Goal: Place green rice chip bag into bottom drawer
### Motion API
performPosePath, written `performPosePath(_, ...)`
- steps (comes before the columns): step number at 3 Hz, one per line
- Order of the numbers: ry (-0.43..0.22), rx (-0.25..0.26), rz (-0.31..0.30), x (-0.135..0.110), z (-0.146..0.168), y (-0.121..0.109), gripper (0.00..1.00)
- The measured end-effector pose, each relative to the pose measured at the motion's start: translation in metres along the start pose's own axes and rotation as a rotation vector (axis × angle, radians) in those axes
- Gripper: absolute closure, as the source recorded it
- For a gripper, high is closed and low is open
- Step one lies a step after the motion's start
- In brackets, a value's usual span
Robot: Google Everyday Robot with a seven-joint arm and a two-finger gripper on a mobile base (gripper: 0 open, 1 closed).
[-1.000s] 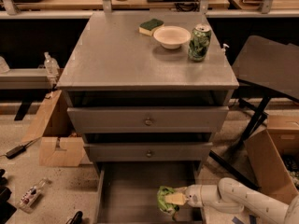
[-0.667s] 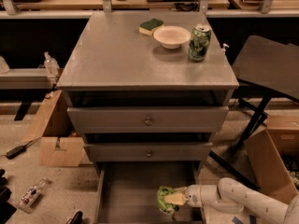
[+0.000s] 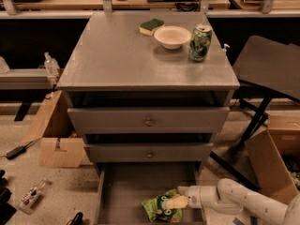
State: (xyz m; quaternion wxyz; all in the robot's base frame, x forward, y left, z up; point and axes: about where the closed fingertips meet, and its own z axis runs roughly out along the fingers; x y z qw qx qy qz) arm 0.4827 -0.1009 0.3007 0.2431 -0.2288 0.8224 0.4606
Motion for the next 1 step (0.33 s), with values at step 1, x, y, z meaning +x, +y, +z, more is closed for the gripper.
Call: performPosePath(1,0.0,0.0,0.0,0.0,0.0,0.0,0.0)
